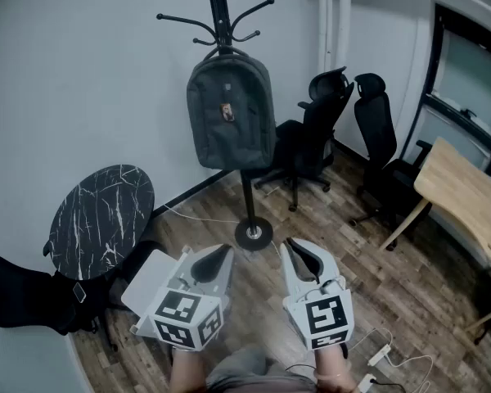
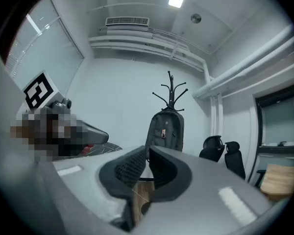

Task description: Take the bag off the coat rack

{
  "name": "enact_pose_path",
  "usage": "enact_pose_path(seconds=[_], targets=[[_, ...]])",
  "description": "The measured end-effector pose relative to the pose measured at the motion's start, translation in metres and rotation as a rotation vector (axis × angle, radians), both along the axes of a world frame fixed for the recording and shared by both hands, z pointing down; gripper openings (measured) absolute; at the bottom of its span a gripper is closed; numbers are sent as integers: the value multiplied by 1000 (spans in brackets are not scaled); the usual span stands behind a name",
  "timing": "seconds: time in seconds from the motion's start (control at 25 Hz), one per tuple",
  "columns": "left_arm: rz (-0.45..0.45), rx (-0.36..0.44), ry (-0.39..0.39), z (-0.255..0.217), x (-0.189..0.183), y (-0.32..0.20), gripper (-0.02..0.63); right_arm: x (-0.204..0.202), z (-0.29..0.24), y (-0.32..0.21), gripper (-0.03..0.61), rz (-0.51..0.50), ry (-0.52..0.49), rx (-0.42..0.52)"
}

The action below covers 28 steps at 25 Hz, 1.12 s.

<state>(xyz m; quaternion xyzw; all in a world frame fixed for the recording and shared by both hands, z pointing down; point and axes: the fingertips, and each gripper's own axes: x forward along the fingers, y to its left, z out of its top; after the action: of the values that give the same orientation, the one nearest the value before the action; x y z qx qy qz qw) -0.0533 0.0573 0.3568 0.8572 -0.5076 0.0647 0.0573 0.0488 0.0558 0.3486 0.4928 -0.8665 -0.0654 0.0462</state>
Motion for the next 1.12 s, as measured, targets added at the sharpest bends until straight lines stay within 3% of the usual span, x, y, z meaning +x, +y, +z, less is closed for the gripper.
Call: enact_pose_path(seconds=[0.84, 1.12], targets=[[-18, 3, 33, 6, -96, -100, 28, -74, -5, -102, 15, 39, 20, 11], [-3, 0, 59, 6, -110, -118, 28, -88, -4, -118, 15, 49, 24, 10]])
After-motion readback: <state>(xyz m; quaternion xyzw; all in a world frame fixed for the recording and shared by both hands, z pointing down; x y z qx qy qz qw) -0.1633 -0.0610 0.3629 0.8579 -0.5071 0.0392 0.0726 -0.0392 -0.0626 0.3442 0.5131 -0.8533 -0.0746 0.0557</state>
